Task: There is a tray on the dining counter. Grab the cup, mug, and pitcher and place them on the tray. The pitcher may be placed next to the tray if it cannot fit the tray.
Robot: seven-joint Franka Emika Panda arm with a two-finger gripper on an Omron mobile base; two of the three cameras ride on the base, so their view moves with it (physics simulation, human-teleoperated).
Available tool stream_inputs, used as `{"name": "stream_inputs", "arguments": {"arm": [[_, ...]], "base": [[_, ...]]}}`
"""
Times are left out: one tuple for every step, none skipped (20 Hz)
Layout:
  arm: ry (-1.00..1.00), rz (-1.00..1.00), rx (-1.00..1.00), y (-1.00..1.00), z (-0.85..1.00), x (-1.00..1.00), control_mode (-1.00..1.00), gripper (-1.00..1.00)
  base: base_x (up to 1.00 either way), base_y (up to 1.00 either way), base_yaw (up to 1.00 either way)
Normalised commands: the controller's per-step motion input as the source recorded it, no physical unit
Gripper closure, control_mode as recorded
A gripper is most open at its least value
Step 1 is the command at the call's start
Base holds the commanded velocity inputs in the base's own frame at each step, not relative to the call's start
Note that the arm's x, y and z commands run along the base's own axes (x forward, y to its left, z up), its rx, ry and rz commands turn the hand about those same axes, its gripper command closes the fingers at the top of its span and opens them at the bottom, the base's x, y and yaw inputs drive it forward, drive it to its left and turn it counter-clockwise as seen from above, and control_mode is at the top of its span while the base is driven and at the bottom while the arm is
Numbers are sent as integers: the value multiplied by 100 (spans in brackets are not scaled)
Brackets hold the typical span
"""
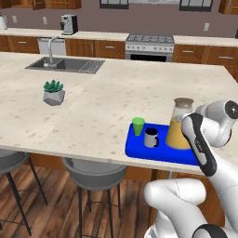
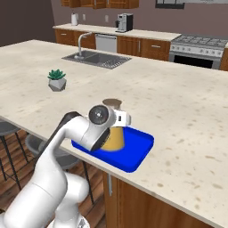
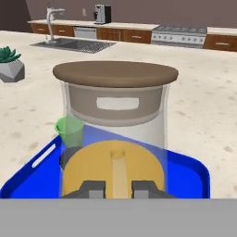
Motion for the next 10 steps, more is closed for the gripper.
{"name": "stream_inputs", "arguments": {"arm": [[0,4,0,-54,-10,13,-100,100],[0,4,0,-52,-10,11,-100,100],[0,4,0,-51,-10,11,-100,100],[0,5,0,-44,-12,11,-100,100],[0,4,0,-39,-17,12,-100,100],[0,3,0,-31,-20,16,-100,100],[0,3,0,-26,-22,19,-100,100],[0,2,0,-21,-25,25,-100,100],[0,2,0,-21,-24,26,-100,100],[0,1,0,-16,-25,28,-100,100]], "base": [[0,0,0],[0,0,0],[0,0,0],[0,0,0],[0,0,0],[0,0,0],[0,0,0],[0,0,0],[0,0,0],[0,0,0]]}}
